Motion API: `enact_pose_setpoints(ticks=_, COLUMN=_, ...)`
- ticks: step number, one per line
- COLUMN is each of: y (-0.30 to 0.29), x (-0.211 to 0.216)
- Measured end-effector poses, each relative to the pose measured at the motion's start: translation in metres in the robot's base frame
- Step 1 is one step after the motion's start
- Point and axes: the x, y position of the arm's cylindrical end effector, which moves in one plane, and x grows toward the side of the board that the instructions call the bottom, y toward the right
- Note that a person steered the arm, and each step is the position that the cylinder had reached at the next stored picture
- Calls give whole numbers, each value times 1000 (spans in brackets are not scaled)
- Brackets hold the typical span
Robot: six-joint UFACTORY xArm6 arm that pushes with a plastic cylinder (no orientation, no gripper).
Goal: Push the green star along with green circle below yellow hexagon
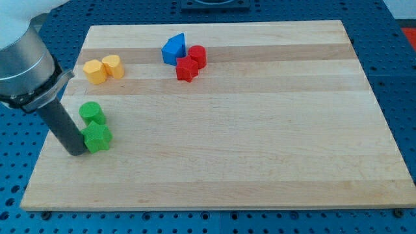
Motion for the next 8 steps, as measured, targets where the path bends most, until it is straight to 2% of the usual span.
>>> enact_pose_setpoints(ticks=1, y=0, x=11)
enact_pose_setpoints(ticks=2, y=0, x=62)
enact_pose_setpoints(ticks=3, y=18, x=57)
enact_pose_setpoints(ticks=5, y=21, x=31)
enact_pose_setpoints(ticks=8, y=15, x=-63)
